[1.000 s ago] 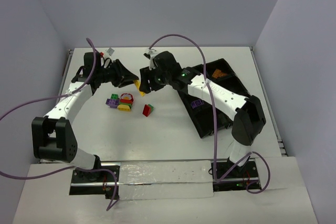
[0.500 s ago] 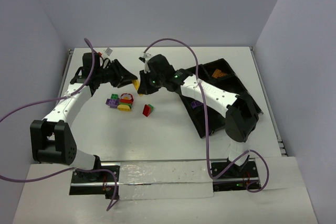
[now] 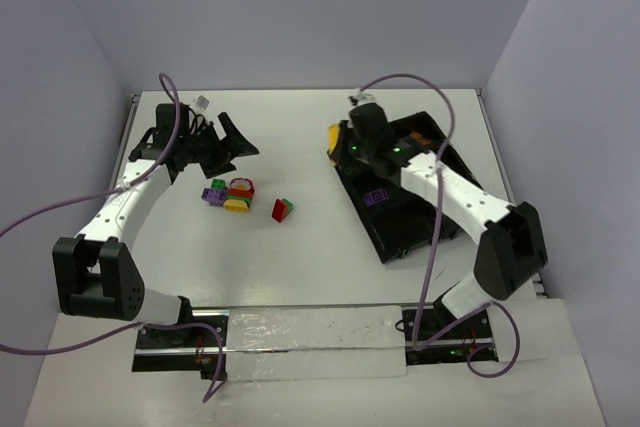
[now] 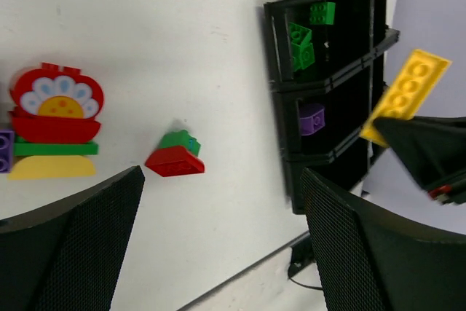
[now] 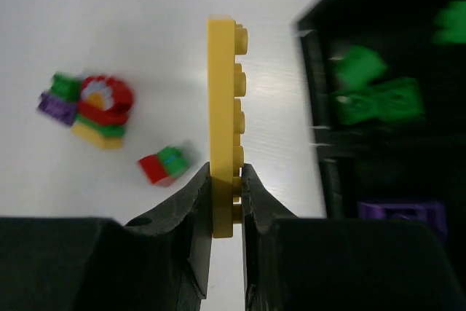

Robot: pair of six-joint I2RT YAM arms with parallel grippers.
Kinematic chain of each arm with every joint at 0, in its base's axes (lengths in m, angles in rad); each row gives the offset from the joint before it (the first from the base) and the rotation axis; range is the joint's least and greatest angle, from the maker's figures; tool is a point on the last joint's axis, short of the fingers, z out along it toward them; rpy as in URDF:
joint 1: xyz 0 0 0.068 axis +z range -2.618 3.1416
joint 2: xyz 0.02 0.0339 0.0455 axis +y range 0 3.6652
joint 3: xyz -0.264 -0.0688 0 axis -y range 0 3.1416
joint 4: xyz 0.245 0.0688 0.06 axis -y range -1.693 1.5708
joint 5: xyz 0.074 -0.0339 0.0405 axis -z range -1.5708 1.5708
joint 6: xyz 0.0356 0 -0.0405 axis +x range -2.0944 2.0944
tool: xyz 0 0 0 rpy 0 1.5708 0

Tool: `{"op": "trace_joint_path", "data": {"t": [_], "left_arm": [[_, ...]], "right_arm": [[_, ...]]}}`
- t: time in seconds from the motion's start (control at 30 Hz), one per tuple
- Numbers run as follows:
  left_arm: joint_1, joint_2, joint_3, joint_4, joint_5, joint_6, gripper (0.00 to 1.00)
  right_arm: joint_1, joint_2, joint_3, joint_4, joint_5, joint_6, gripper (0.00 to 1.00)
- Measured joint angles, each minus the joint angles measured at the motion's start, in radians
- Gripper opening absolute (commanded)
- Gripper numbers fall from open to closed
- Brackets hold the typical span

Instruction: Sort the legos into containers by color

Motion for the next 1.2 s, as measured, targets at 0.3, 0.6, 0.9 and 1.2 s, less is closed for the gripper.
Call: {"op": "trace_joint_path", "data": {"t": [0.3,0.6,0.9,1.2], "left_arm": [[0.002,-0.016,0.020,-0.026,-0.050,0.040,0.93],[0.002,-0.016,0.020,-0.033,-0.046,0.060,0.93],[0.002,-0.016,0.020,-0.038,-0.044,0.063,0.93],[0.003,-0.015,0.020,-0.043,-0.043,0.064,0.93]], "right_arm": [[-0.357,-0.194,-0.217,-0.084,0.138,0.085,0.00],[-0.574,-0.210,-0.276,-0.115,0.102,0.129,0.00],[-0.648,-0.039,-0.218,-0.066,0.084,0.131,0.35],[-0.652,0.031,-0.163,-0.045,0.057,0.131,0.67]]}}
